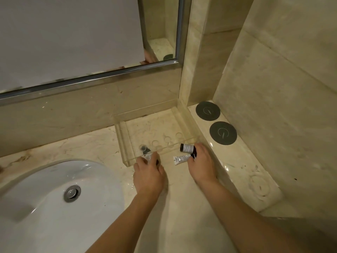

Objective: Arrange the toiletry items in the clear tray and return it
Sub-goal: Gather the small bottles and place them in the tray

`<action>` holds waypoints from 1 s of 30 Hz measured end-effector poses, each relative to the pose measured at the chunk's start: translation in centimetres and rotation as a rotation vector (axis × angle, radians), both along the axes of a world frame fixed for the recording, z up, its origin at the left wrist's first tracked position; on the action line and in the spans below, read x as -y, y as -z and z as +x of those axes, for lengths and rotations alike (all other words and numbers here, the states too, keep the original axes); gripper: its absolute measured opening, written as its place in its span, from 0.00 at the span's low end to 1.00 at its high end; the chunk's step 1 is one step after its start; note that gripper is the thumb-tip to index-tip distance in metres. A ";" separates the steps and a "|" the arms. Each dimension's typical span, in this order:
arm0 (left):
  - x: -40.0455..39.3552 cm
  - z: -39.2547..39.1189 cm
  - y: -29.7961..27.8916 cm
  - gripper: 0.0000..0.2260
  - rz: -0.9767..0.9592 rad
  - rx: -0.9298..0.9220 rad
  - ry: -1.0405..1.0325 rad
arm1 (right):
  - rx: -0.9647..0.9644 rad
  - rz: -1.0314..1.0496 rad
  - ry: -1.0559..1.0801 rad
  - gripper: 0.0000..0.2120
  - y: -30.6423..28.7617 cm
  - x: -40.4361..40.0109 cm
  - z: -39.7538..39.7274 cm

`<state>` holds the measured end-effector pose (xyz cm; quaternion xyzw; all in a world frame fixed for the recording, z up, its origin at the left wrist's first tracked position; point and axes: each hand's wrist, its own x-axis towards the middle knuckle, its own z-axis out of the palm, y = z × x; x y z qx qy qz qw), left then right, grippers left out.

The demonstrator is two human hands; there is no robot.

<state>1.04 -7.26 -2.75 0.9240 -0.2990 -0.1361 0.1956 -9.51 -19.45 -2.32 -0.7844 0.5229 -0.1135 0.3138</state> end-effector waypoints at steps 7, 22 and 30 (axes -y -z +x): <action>-1.2 1.0 0.5 0.13 0.099 0.125 0.080 | -0.237 -0.021 0.023 0.14 0.0 0.4 1.4; -8.2 4.5 -3.6 0.07 -0.305 -0.663 -0.194 | 0.078 -0.107 0.275 0.13 -1.5 -3.9 0.8; -15.5 5.7 -7.0 0.11 -0.514 -1.141 -0.329 | 0.436 0.310 0.279 0.17 -4.8 -12.7 1.8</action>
